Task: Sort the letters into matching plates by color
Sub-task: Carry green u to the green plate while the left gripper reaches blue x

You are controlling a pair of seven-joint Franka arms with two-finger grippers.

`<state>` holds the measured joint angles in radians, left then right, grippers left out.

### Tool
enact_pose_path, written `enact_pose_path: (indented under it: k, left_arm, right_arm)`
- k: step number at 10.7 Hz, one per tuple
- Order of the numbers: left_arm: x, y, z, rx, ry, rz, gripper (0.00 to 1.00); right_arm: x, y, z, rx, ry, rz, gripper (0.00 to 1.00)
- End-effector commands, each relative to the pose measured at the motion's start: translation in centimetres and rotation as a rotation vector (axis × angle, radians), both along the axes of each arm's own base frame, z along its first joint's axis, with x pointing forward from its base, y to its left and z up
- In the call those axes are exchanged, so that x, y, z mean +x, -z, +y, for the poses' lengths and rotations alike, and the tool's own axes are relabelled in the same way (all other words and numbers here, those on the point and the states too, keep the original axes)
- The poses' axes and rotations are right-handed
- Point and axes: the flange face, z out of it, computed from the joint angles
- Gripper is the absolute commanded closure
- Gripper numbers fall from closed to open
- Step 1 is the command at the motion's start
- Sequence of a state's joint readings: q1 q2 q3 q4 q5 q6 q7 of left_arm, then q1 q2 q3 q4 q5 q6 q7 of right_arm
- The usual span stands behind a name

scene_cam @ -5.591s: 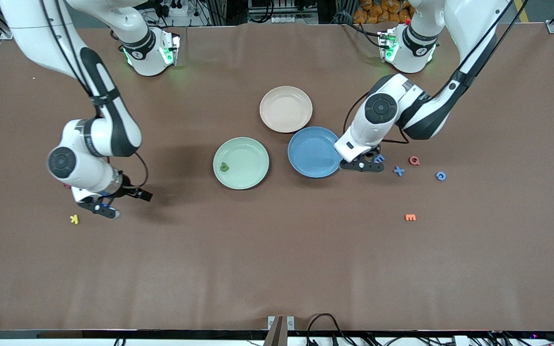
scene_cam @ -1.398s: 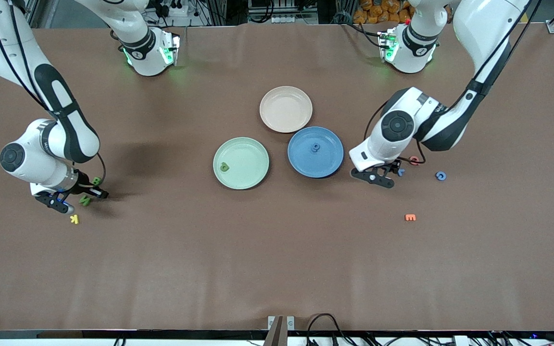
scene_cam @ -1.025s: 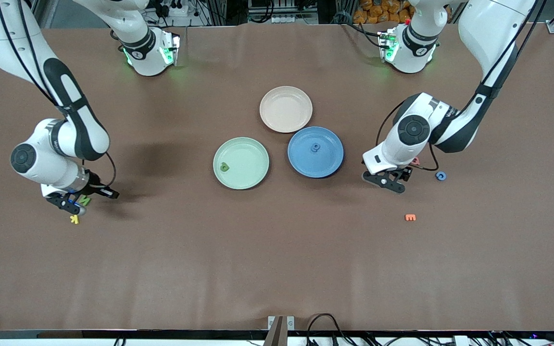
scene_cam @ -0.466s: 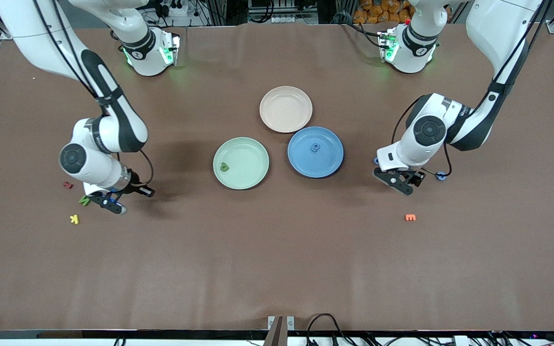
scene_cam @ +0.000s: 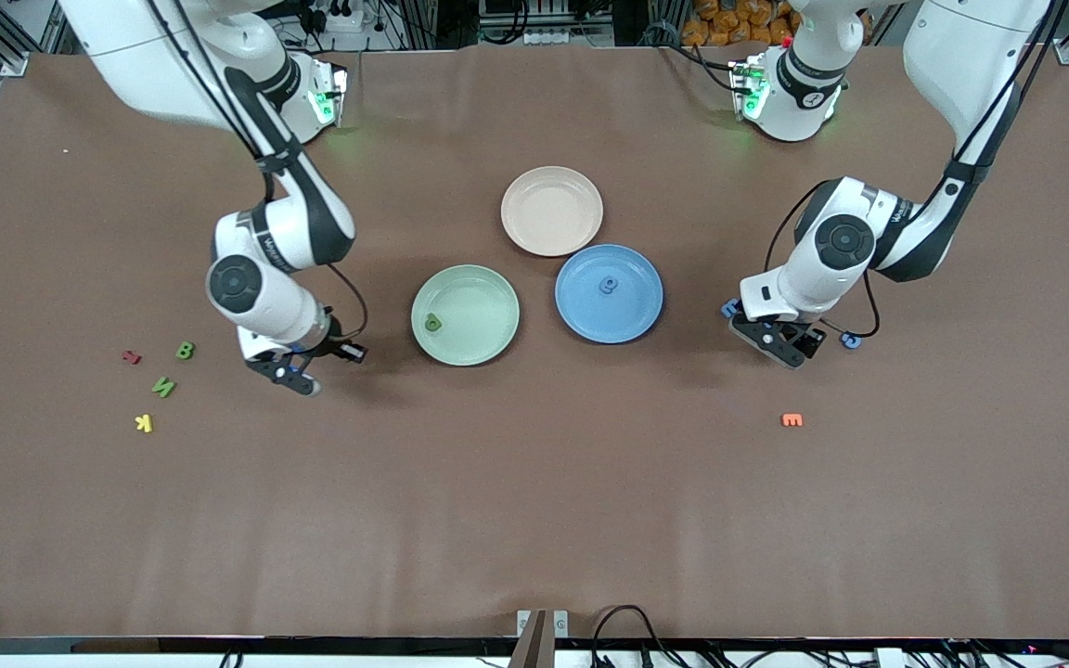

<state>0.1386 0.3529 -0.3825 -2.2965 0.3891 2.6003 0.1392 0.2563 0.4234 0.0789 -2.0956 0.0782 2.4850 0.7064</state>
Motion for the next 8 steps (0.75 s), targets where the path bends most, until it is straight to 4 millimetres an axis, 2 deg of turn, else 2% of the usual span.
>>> enact_pose_path:
  k: [1,3,5,8]
  left_arm:
    - [-1.2,-0.1,1.6,0.004,0.005,-0.025,0.00]
    - [-1.3,0.3,2.0,0.004,-0.004,-0.017,0.00]
    - [-1.3,0.6,2.1,-0.001,-0.015,-0.009,0.04]
    - [-1.9,1.2,2.3,-0.008,-0.047,0.011,0.05]
  right_arm:
    - [-1.9,-1.7,6.0,-0.018,-0.010,0.037,0.77]
    - [-2.6,-2.5,9.2,-0.018,0.007,0.035,0.77]
    - [-4.0,-2.4,11.7,-0.021,0.012,0.039,0.77]
    - [-5.3,-1.8,13.9,-0.026,0.009,0.048,0.77]
